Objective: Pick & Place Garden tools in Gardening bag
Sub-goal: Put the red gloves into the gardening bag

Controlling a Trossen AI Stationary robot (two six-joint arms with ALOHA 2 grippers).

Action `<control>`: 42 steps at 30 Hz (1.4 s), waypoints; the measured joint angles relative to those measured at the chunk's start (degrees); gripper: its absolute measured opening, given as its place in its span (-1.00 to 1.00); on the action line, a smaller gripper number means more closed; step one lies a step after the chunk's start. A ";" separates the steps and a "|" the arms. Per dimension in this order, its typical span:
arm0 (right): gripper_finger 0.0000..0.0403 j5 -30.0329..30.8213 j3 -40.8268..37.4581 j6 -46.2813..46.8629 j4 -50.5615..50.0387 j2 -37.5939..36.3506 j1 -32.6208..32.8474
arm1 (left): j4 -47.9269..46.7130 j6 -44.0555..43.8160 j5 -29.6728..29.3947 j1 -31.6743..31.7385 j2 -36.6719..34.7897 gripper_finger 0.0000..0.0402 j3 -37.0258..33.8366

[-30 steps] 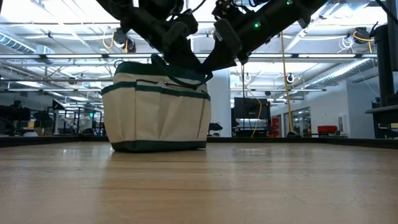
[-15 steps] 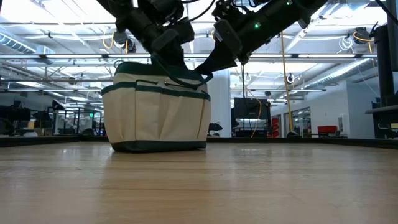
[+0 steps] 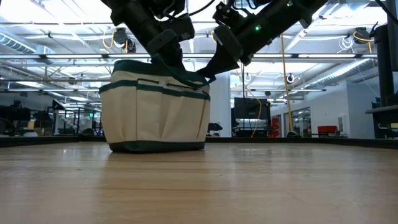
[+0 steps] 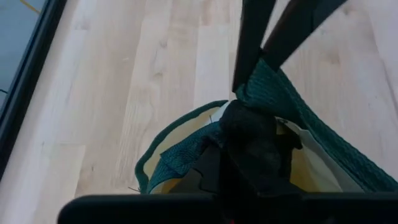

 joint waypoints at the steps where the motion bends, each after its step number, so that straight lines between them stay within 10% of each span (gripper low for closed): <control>1: -0.99 0.01 0.00 0.31 -0.13 0.00 0.00 | -0.25 -0.09 -0.19 -0.30 0.00 -0.95 0.00; 42: -0.98 0.11 0.09 -1.57 3.61 -2.20 1.86 | -2.86 -1.73 -2.02 -1.80 5.14 -0.88 -0.22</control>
